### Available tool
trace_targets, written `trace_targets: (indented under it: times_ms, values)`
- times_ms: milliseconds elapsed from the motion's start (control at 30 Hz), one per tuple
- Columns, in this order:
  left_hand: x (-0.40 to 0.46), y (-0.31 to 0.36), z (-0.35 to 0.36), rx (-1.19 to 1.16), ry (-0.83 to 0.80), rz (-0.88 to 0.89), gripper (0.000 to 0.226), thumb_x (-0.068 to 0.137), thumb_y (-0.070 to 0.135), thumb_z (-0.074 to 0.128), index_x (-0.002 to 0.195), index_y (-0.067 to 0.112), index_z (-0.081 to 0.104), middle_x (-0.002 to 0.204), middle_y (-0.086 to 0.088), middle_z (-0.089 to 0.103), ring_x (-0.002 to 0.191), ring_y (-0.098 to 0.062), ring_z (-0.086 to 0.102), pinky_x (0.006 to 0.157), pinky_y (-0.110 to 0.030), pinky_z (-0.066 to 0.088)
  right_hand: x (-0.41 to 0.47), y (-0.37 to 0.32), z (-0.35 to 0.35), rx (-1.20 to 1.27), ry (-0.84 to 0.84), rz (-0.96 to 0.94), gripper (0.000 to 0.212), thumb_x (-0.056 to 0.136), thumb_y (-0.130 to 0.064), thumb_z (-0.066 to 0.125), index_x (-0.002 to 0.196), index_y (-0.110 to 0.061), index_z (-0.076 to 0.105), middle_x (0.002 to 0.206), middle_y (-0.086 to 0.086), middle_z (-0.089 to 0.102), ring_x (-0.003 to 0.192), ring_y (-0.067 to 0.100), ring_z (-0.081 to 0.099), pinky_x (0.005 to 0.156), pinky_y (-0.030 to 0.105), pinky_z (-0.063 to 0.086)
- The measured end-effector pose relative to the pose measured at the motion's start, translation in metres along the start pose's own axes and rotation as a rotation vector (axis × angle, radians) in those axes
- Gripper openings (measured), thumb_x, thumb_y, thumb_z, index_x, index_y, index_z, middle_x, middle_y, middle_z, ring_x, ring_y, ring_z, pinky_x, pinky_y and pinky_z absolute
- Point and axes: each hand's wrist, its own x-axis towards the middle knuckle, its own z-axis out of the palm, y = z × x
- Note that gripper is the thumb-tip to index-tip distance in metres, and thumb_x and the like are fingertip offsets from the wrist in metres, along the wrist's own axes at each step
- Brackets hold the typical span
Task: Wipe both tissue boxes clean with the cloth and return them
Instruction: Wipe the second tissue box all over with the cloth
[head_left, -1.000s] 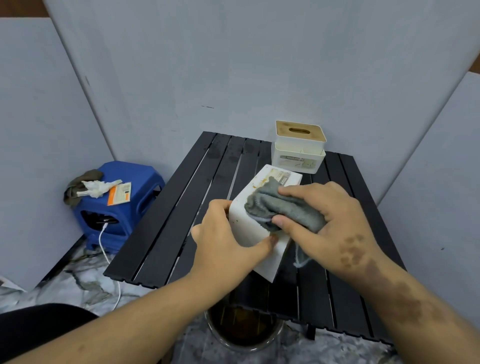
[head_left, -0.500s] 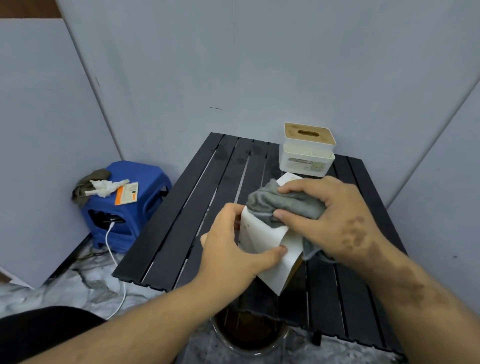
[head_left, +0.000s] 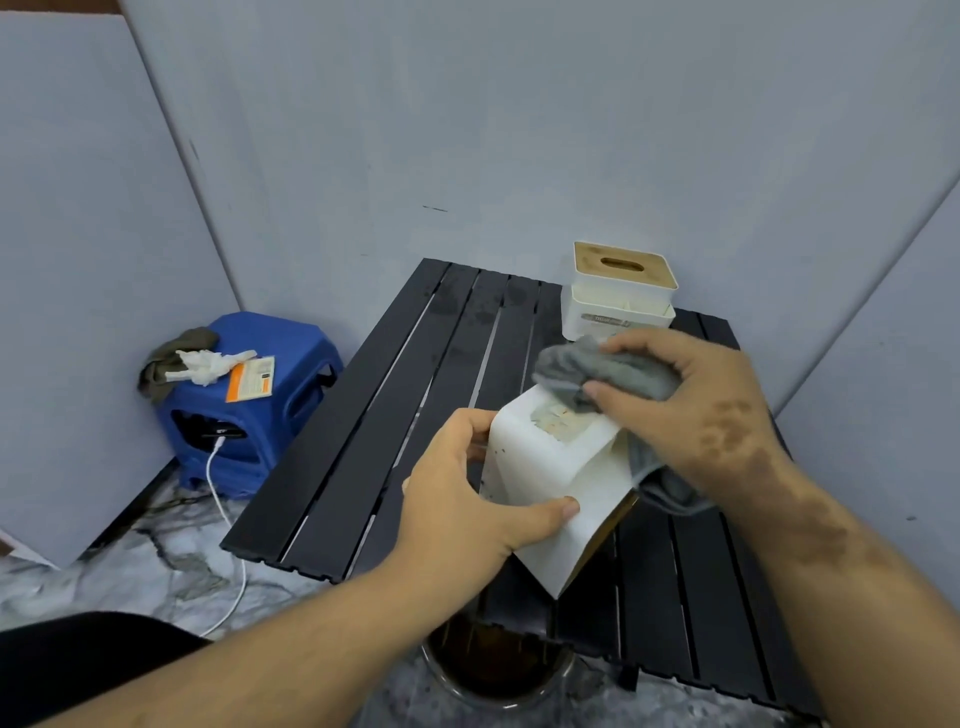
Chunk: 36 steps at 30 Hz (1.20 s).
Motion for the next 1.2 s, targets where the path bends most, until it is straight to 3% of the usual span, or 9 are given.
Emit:
trace_targets:
  times_ms: [133, 333, 467, 600, 767, 867, 967, 1033, 1200]
  values:
    - [0.000, 0.001, 0.001, 0.010, 0.002, -0.002, 0.067, 0.045, 0.056, 0.091, 0.102, 0.051, 0.058, 0.105, 0.026, 0.068, 0.111, -0.008, 0.060, 0.092, -0.038, 0.054, 0.006, 0.008, -0.004, -0.089, 0.144, 0.109, 0.025, 0.076, -0.032, 0.082, 0.097, -0.039, 0.070, 0.094, -0.021, 0.069, 0.090, 0.000, 0.065, 0.086, 0.032, 0.058]
    - [-0.001, 0.005, 0.001, -0.003, 0.005, 0.015, 0.062, 0.051, 0.046, 0.097, 0.100, 0.044, 0.060, 0.102, 0.023, 0.070, 0.100, 0.000, 0.063, 0.093, -0.040, 0.053, -0.018, -0.027, 0.024, -0.206, -0.065, -0.174, 0.033, 0.073, -0.042, 0.077, 0.105, -0.042, 0.068, 0.089, -0.017, 0.067, 0.093, 0.010, 0.058, 0.080, 0.038, 0.054]
    - [0.000, 0.004, 0.002, 0.013, 0.004, -0.002, 0.065, 0.046, 0.054, 0.092, 0.101, 0.049, 0.058, 0.104, 0.026, 0.068, 0.110, -0.008, 0.060, 0.093, -0.042, 0.053, 0.003, -0.005, 0.001, -0.098, 0.024, -0.002, 0.029, 0.073, -0.039, 0.081, 0.100, -0.040, 0.071, 0.091, -0.021, 0.069, 0.090, 0.001, 0.065, 0.085, 0.034, 0.057]
    - [0.000, 0.004, 0.003, 0.010, -0.003, 0.000, 0.066, 0.044, 0.059, 0.089, 0.101, 0.052, 0.057, 0.104, 0.027, 0.067, 0.111, -0.010, 0.059, 0.094, -0.043, 0.053, 0.003, -0.003, 0.003, -0.195, 0.094, 0.059, 0.029, 0.076, -0.037, 0.079, 0.104, -0.040, 0.070, 0.094, -0.017, 0.068, 0.094, 0.007, 0.062, 0.086, 0.036, 0.056]
    - [0.000, 0.004, 0.001, -0.010, -0.001, 0.023, 0.061, 0.052, 0.042, 0.099, 0.100, 0.047, 0.060, 0.100, 0.025, 0.069, 0.099, 0.002, 0.063, 0.086, -0.029, 0.049, -0.015, -0.032, 0.026, -0.205, -0.080, -0.138, 0.033, 0.075, -0.039, 0.078, 0.105, -0.044, 0.068, 0.087, -0.018, 0.065, 0.094, 0.008, 0.055, 0.082, 0.036, 0.052]
    - [0.000, 0.003, 0.002, -0.002, 0.002, 0.009, 0.063, 0.048, 0.049, 0.096, 0.099, 0.048, 0.059, 0.102, 0.026, 0.068, 0.105, -0.001, 0.061, 0.089, -0.034, 0.051, 0.001, -0.012, 0.009, -0.129, -0.006, -0.015, 0.028, 0.074, -0.039, 0.081, 0.099, -0.045, 0.070, 0.085, -0.030, 0.066, 0.090, 0.000, 0.062, 0.083, 0.032, 0.056]
    - [0.000, 0.001, 0.004, -0.002, -0.002, 0.001, 0.066, 0.043, 0.056, 0.090, 0.101, 0.051, 0.059, 0.103, 0.026, 0.068, 0.112, -0.010, 0.060, 0.092, -0.038, 0.053, 0.011, -0.001, -0.004, -0.137, 0.077, 0.099, 0.027, 0.078, -0.034, 0.080, 0.102, -0.040, 0.071, 0.094, -0.020, 0.069, 0.093, 0.002, 0.064, 0.086, 0.027, 0.055]
    - [0.000, 0.002, 0.004, -0.013, -0.004, 0.002, 0.065, 0.045, 0.052, 0.093, 0.101, 0.050, 0.060, 0.103, 0.026, 0.068, 0.108, -0.005, 0.061, 0.089, -0.031, 0.052, 0.003, -0.012, 0.005, -0.212, 0.050, 0.034, 0.028, 0.078, -0.034, 0.079, 0.104, -0.040, 0.071, 0.087, -0.020, 0.067, 0.088, 0.003, 0.062, 0.076, 0.019, 0.051]
    - [0.000, 0.005, 0.003, -0.014, -0.010, 0.007, 0.062, 0.056, 0.035, 0.099, 0.105, 0.042, 0.063, 0.105, 0.022, 0.070, 0.102, 0.001, 0.063, 0.082, -0.021, 0.049, -0.017, -0.037, 0.025, -0.250, -0.104, -0.172, 0.028, 0.077, -0.037, 0.077, 0.103, -0.043, 0.068, 0.080, -0.026, 0.063, 0.092, 0.013, 0.052, 0.078, 0.034, 0.050]
